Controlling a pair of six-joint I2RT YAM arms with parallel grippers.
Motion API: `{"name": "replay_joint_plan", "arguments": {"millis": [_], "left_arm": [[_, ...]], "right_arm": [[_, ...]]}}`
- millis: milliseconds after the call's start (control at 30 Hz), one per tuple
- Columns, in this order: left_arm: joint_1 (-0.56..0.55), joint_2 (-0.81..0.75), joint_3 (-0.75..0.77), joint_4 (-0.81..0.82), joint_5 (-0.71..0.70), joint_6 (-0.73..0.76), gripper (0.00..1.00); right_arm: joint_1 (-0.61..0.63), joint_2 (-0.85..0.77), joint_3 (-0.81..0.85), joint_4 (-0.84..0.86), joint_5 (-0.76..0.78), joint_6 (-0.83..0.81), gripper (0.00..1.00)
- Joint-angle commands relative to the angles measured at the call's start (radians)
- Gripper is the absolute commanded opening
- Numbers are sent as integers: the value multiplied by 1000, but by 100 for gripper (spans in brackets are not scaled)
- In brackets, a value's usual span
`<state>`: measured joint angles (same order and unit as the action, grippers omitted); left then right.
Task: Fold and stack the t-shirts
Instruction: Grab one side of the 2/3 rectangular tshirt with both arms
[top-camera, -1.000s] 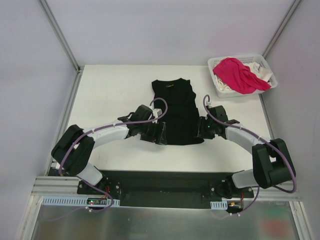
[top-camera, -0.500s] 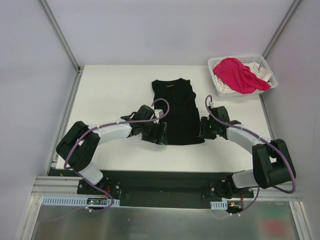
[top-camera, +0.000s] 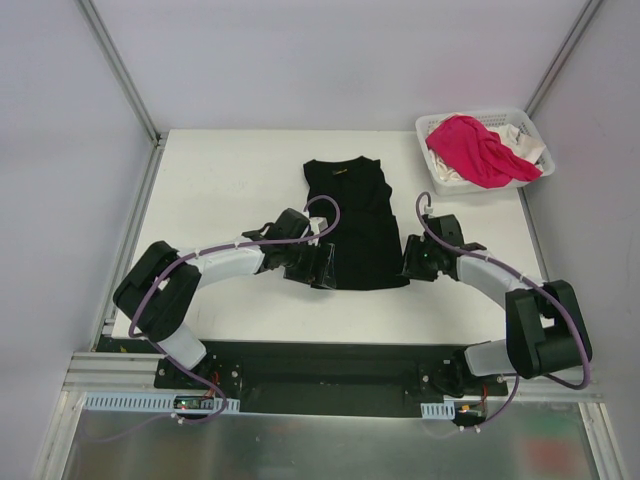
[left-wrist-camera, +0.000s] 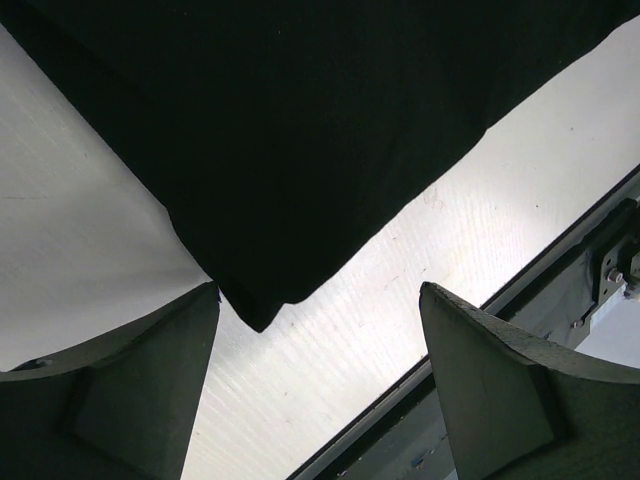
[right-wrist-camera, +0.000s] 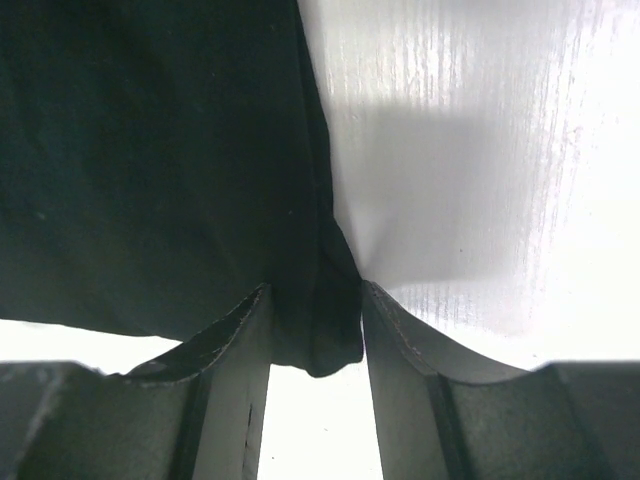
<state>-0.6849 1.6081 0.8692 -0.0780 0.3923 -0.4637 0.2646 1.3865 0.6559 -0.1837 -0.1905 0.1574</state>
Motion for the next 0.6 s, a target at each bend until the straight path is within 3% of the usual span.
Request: {"name": "replay_joint_plan", "arguments": {"millis": [0, 333, 467, 500, 567], "left_arm": [[13, 6, 25, 20, 14, 16, 80], [13, 7, 25, 21, 5, 19, 78], [13, 6, 27, 20, 7, 19, 69], [13, 7, 27, 21, 10, 20, 66], [15, 7, 27, 21, 8, 20, 59]], "right_arm": [[-7, -44, -25, -3, -1, 10, 43], [-5, -38, -41, 16, -21, 17, 43], [-7, -34, -42, 24, -38, 21, 37], [-5, -37, -44, 29, -40, 22, 28], [-7, -41, -47, 30, -38, 22, 25]]}}
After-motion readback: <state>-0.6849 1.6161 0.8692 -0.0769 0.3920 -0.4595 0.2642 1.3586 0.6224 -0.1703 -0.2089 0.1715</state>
